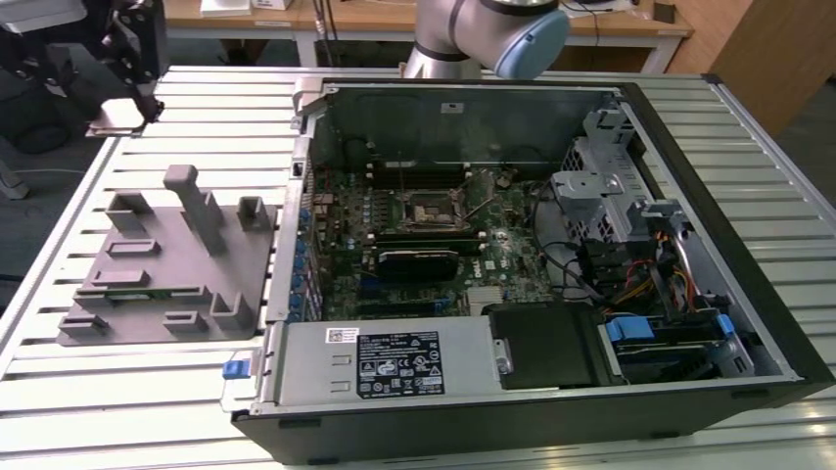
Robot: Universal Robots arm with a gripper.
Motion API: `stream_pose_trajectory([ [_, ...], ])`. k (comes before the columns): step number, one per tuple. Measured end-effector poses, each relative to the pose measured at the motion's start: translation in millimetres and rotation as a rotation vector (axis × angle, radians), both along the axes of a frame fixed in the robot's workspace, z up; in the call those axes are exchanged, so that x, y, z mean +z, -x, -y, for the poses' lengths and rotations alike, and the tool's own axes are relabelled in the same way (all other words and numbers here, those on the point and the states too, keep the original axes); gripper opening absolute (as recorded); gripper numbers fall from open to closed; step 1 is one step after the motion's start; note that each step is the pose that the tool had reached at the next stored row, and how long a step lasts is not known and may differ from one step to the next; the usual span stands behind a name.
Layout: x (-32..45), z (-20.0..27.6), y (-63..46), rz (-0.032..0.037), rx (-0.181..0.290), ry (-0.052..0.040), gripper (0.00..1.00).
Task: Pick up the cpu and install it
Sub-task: 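Pick up the cpu and move it towards the insertion slot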
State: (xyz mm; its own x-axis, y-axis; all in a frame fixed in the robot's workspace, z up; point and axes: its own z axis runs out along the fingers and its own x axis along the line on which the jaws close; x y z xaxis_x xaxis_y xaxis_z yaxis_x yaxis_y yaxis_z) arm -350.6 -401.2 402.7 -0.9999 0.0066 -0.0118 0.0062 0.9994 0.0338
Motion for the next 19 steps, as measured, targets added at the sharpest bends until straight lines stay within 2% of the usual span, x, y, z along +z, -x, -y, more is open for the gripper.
stream_pose_trajectory([
  [9,-0.1,-0.2,-28.6,-0.0001,0.0,0.0001,0.53],
  [10,-0.2,-0.2,-34.8,0.0,0.0,0.0,0.53],
  [19,-0.5,-0.2,-68.4,-0.0001,0.0,0.0001,0.53],
])
